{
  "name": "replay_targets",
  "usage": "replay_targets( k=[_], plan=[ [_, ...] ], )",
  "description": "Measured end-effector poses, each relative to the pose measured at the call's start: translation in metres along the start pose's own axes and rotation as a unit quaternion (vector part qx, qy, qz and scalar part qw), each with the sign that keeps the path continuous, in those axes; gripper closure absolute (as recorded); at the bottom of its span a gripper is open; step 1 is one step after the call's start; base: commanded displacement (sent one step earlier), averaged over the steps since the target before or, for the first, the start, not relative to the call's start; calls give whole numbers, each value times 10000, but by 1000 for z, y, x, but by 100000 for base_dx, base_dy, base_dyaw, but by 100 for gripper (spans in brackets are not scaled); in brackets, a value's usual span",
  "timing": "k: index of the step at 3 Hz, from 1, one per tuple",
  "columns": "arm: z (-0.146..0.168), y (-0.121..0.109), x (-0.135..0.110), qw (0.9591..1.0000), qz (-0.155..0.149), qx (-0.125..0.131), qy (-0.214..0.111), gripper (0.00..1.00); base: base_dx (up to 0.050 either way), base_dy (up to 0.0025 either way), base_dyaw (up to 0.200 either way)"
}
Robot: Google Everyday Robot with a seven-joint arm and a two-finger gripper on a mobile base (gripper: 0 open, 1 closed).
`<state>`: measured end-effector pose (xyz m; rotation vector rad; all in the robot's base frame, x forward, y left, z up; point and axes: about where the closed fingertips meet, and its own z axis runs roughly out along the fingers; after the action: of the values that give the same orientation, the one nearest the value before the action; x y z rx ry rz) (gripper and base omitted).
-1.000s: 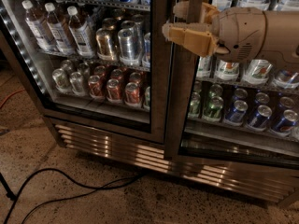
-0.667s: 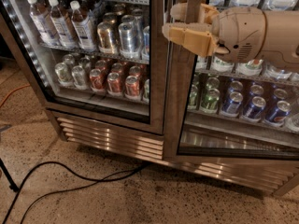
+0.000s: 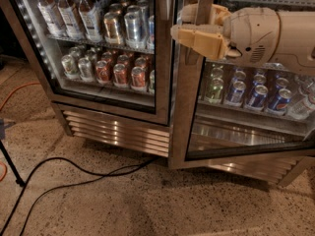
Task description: Open right fridge door
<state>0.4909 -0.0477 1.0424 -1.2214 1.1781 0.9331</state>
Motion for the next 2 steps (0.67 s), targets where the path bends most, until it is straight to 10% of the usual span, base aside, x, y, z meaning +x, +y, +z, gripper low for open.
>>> replay_targets(
  k=[2],
  plan=[
    [0,0,0,10000,0,0,0,100,6,-10,-18993]
  ],
)
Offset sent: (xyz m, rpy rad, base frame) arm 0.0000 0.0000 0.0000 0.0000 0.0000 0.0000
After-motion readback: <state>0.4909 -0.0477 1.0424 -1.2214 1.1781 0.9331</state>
